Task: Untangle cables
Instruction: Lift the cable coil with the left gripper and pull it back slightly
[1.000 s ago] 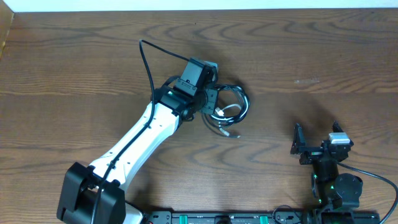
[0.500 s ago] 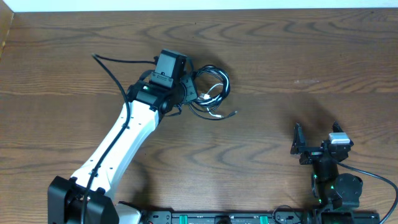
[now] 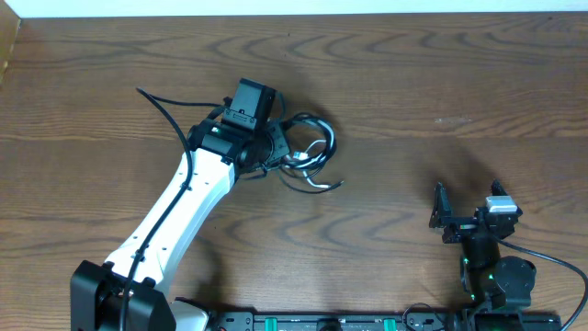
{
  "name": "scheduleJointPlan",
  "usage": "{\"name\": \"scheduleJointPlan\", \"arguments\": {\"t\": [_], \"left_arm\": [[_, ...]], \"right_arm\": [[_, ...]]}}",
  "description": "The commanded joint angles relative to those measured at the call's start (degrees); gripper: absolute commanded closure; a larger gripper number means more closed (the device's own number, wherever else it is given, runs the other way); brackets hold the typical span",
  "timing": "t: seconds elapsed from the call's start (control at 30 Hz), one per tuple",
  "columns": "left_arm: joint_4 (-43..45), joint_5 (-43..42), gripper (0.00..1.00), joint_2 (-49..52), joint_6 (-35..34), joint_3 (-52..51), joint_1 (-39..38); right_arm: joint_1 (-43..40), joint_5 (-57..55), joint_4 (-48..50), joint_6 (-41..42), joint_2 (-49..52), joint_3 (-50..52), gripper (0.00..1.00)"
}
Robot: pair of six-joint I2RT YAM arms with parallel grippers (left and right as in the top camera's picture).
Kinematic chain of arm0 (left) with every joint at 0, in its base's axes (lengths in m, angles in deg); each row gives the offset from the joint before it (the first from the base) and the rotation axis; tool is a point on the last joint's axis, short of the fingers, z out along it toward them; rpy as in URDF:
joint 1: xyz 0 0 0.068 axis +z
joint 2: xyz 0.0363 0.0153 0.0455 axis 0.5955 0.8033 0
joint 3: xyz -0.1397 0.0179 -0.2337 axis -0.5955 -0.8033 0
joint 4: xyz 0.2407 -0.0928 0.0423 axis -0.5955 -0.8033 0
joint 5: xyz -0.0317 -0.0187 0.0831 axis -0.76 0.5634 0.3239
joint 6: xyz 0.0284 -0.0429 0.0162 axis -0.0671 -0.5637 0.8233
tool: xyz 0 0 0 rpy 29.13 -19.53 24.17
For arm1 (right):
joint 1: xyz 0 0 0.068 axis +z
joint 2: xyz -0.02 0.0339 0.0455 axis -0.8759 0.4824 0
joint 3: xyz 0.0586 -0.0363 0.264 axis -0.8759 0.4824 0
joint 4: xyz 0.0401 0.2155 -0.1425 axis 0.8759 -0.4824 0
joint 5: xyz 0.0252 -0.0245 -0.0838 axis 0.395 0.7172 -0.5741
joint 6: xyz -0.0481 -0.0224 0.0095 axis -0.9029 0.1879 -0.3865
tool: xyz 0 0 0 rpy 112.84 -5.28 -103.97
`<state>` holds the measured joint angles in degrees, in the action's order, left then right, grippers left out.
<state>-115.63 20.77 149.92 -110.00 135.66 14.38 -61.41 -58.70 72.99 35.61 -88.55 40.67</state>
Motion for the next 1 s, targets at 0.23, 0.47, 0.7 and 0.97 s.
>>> {"name": "scheduleJointPlan", "arguments": {"t": [0.23,0.47,0.7,0.97], "left_arm": [[-4.37,-6.93,0.92,-0.83,-19.63,-0.42,-1.55],[-10.97,-5.70,0.92,-0.83,-19.02,-0.46,-3.21],[-10.86,3.72,0.92,-0.83,-19.06,-0.46,-3.19],[-4.63,4.94,0.94,-0.85,-19.23,-0.44,-3.13]], "right_arm": [[0.33,-0.17,-0.24,0.76,-0.20,0.09,0.01],[0.33,-0.17,-0.24,0.76,-0.20,0.09,0.01],[0.33,-0.17,-0.24,0.76,-0.20,0.09,0.01],[0.33,-0.17,-0.24,0.76,-0.20,0.09,0.01]]}}
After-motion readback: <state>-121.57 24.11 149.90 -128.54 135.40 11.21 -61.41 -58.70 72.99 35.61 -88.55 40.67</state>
